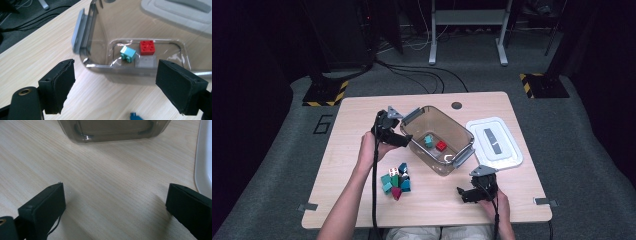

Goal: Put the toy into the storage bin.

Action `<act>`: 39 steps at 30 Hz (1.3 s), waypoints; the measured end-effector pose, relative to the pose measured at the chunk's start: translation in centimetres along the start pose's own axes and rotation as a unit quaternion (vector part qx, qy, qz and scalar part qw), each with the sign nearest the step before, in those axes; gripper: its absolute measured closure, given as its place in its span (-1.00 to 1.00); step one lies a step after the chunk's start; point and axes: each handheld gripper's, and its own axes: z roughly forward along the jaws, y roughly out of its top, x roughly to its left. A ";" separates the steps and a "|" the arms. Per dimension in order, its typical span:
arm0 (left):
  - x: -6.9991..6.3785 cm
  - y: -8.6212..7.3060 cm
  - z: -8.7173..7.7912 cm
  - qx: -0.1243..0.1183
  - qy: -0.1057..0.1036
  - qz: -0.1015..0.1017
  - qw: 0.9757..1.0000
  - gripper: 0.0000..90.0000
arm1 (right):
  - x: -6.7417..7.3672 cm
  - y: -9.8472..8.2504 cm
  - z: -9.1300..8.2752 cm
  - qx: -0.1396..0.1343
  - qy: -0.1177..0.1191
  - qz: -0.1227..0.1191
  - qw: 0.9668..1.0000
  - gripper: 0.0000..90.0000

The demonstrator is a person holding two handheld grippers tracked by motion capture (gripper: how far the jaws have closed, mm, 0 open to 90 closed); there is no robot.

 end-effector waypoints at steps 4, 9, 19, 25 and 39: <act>0.2 -1.2 -0.4 0.001 0.003 -0.004 1.000 -0.67 | 0.0 0.0 0.0 0.000 0.000 0.000 1.000 -0.96; 0.6 -3.7 -0.8 0.000 0.010 -0.018 1.000 -0.67 | 0.0 0.0 0.0 0.000 0.000 0.000 1.000 -0.96; 2.1 -10.0 -0.3 0.014 0.012 -0.069 0.997 -0.69 | 0.0 0.0 0.0 0.000 0.001 0.000 1.000 -0.96; 2.2 -12.1 1.1 0.018 -0.011 -0.096 0.995 -0.69 | 0.0 0.0 0.0 0.000 0.000 0.001 1.000 -0.96; 2.1 -13.8 4.4 0.061 -0.020 -0.098 0.993 -0.69 | 0.0 0.0 0.0 0.000 -0.002 0.002 1.000 -0.96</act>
